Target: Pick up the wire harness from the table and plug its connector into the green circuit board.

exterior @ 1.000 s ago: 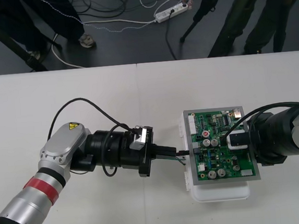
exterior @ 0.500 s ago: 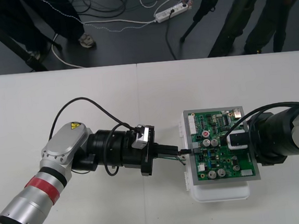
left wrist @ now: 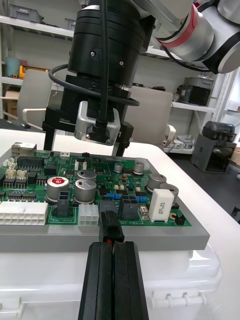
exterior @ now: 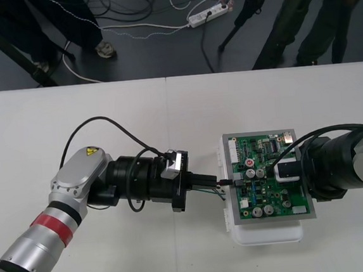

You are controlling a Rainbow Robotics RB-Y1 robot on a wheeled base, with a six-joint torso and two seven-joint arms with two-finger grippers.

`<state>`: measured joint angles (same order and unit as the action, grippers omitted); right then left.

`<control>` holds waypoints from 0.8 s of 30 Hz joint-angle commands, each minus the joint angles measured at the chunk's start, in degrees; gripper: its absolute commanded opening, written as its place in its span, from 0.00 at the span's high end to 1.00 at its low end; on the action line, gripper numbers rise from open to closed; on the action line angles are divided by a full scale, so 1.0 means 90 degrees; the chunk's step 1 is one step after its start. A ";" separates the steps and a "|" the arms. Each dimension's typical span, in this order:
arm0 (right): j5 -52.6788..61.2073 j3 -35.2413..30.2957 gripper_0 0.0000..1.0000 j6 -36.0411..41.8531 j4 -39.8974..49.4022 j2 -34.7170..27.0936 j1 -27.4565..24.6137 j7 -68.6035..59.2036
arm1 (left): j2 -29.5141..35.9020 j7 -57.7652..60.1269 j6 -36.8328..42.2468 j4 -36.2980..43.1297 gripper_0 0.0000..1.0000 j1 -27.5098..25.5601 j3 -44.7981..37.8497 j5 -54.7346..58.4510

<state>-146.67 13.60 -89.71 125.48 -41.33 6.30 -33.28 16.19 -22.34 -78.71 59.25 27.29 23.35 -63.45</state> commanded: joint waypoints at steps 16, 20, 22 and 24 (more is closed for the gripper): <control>0.0027 0.0101 0.00 -0.0032 0.0178 0.0100 0.0159 0.0182 | -0.0197 0.0099 0.0240 0.0058 1.00 0.0279 0.0208 0.0009; 0.0018 0.0101 0.00 -0.0032 0.0178 0.0100 0.0159 0.0182 | -0.0197 0.0099 0.0289 0.0058 1.00 0.0279 0.0218 -0.0001; 0.0018 0.0101 0.00 -0.0032 0.0188 0.0100 0.0159 0.0182 | -0.0197 0.0099 0.0298 0.0058 1.00 0.0279 0.0237 -0.0001; 0.0018 0.0101 0.00 -0.0032 0.0178 0.0100 0.0159 0.0182 | -0.0197 0.0099 0.0318 0.0058 1.00 0.0279 0.0267 -0.0001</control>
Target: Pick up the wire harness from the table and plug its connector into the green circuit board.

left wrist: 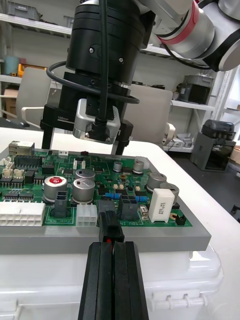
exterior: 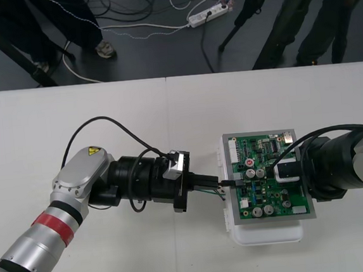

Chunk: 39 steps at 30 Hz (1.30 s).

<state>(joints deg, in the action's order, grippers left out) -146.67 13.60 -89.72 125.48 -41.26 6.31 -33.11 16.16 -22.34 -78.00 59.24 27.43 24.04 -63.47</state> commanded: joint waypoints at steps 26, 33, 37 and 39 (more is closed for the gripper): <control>0.0008 0.0101 0.00 -0.0031 0.0188 0.0092 0.0159 0.0173 | -0.0184 0.0021 0.0238 0.0058 1.00 0.0263 0.0248 -0.0008; 0.0008 0.0101 0.00 -0.0031 0.0188 0.0102 0.0159 0.0163 | -0.0194 0.0001 0.0248 0.0058 1.00 0.0263 0.0248 0.0002; 0.0008 0.0101 0.00 -0.0031 0.0178 0.0092 0.0159 0.0173 | -0.0194 -0.0018 0.0248 0.0058 1.00 0.0263 0.0258 0.0011; 0.0008 0.0101 0.00 -0.0031 0.0178 0.0092 0.0159 0.0173 | -0.0194 -0.0028 0.0248 0.0058 1.00 0.0263 0.0258 0.0031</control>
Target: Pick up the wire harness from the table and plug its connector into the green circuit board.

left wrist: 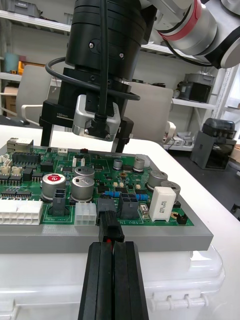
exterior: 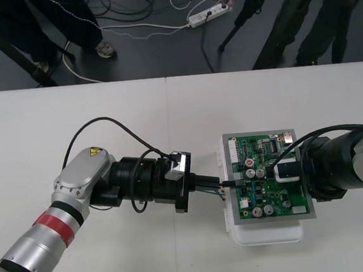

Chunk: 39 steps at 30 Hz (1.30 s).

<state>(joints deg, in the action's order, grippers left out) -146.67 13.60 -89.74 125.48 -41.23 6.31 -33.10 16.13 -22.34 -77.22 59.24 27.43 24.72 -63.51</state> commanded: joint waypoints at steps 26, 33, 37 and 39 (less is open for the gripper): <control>0.0027 0.0101 0.00 -0.0029 0.0178 0.0089 0.0159 0.0163 | -0.0425 -0.0076 0.0309 0.0059 1.00 0.0272 0.0174 0.0074; 0.0047 0.0101 0.00 -0.0029 0.0178 0.0089 0.0159 0.0163 | -0.0493 -0.0086 0.0387 0.0059 1.00 0.0272 0.0184 0.0044; 0.0047 0.0101 0.00 -0.0029 0.0178 0.0089 0.0159 0.0163 | -0.0513 -0.0086 0.0387 0.0059 1.00 0.0262 0.0174 0.0035; 0.0047 0.0101 0.00 -0.0029 0.0178 0.0089 0.0159 0.0163 | -0.0503 -0.0086 0.0387 0.0059 1.00 0.0262 0.0174 0.0035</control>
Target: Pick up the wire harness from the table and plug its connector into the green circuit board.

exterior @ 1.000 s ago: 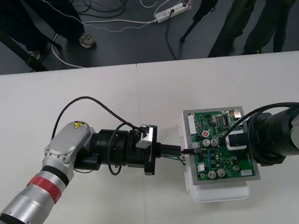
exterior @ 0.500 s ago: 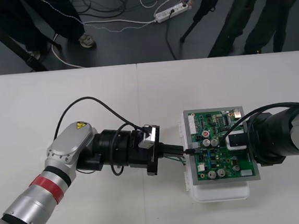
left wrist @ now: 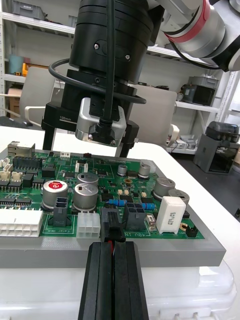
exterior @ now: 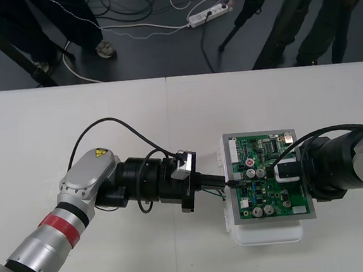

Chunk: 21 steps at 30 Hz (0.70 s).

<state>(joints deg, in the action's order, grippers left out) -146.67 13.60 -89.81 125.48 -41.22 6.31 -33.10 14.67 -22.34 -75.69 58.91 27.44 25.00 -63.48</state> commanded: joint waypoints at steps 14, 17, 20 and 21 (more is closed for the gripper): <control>0.0027 0.0101 0.00 -0.0022 0.0179 0.0087 0.0159 0.0172 | -0.0302 -0.0115 0.0216 0.0095 1.00 0.0262 0.0142 0.0013; 0.0018 0.0101 0.00 -0.0022 0.0189 0.0097 0.0159 0.0163 | -0.0273 -0.0115 0.0216 0.0095 1.00 0.0262 0.0142 0.0023; 0.0008 0.0101 0.00 -0.0022 0.0179 0.0087 0.0159 0.0163 | -0.0234 -0.0115 0.0216 0.0095 1.00 0.0262 0.0142 0.0052; 0.0008 0.0101 0.00 -0.0022 0.0179 0.0097 0.0159 0.0172 | -0.0224 -0.0115 0.0216 0.0095 0.99 0.0262 0.0142 0.0052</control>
<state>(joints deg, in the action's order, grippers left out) -146.68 13.60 -89.81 125.48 -41.22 6.31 -33.10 14.67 -22.34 -75.68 58.89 27.44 25.00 -63.51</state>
